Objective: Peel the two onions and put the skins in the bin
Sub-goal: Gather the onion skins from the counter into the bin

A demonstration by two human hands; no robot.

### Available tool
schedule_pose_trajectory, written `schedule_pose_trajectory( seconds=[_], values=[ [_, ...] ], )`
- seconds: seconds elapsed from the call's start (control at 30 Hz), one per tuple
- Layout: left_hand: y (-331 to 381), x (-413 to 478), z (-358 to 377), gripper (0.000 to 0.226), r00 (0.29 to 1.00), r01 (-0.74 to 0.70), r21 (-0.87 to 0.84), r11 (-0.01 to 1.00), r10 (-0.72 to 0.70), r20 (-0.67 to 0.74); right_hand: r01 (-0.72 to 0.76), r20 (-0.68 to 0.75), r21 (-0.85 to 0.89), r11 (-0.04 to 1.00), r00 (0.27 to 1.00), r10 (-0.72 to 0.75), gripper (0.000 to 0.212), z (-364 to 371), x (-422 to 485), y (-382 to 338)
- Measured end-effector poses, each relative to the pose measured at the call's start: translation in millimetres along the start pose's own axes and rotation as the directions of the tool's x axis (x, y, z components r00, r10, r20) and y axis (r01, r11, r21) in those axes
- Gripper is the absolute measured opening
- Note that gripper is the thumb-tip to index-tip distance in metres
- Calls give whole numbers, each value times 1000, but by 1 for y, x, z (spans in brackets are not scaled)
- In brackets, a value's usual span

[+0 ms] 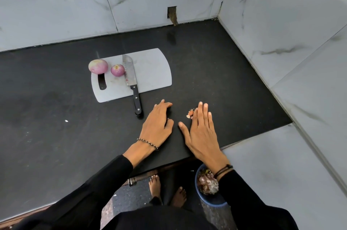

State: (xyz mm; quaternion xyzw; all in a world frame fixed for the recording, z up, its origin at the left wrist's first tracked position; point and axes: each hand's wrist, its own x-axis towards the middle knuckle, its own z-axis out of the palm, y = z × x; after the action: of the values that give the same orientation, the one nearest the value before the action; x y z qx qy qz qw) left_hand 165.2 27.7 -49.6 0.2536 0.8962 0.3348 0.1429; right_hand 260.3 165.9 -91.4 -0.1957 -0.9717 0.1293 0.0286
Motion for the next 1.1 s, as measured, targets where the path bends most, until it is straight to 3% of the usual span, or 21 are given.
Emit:
schedule_pose_trajectory(
  seconds=[0.07,0.2,0.43,0.87,1.1],
  values=[
    [1,-1,0,52,1000,1,-3,1000,-1,-4,6,-8,81,997,1000,-6,84,-8,4,10],
    [1,0,0,52,1000,-1,-3,1000,1,-7,68,-160,184,980,986,-39,57,-18,13,27],
    [2,0,1,51,1000,-10,11,1000,10,-6,185,-99,279,943,982,-163,45,-27,36,33],
    [10,6,6,45,993,-107,43,993,109,-45,221,-302,236,946,942,-145,13,-16,40,22],
    [10,14,13,43,983,-178,96,979,182,-38,206,-339,61,977,924,-174,11,-5,46,17]
  ],
)
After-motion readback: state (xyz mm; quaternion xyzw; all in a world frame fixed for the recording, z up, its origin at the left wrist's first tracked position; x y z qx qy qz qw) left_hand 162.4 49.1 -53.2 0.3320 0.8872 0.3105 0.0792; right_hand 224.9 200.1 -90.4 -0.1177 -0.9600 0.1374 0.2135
